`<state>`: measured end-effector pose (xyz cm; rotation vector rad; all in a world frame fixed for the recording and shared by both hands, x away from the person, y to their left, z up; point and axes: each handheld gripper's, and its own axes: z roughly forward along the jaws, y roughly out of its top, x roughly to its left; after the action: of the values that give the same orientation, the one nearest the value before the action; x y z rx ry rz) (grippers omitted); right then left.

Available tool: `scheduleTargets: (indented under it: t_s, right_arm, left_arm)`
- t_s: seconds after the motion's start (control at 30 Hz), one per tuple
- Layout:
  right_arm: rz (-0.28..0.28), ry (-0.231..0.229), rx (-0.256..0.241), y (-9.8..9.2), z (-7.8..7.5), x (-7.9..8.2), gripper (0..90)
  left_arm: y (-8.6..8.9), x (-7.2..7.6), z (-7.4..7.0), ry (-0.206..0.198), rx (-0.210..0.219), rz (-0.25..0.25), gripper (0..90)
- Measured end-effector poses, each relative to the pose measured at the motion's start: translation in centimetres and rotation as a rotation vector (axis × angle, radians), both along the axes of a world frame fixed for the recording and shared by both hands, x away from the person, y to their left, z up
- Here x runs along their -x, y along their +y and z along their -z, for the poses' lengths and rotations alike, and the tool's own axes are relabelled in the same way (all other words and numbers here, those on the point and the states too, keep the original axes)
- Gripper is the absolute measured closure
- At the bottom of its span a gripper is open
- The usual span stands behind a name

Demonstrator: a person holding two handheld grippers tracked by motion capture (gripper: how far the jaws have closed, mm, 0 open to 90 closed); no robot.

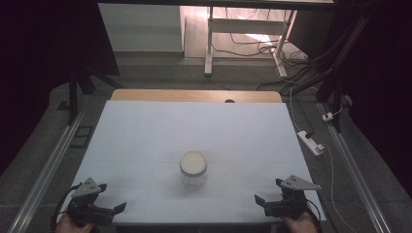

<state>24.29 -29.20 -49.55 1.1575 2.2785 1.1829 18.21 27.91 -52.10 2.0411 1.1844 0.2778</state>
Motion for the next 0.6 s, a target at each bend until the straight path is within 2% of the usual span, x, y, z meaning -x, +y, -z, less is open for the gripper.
scheduleTargets:
  t_s: [0.23, 0.6]
  right_arm:
    - [-0.023, 0.01, 0.013, 0.2, 0.05, -0.06, 0.0]
    - [-0.041, 0.019, 0.019, 0.29, 0.09, -0.13, 0.0]
  left_arm:
    - [0.14, -0.06, -0.03, -0.004, 0.01, -0.002, 0.0]
    - [-0.05, -0.19, 0.02, 0.002, 0.0, 0.004, 0.0]
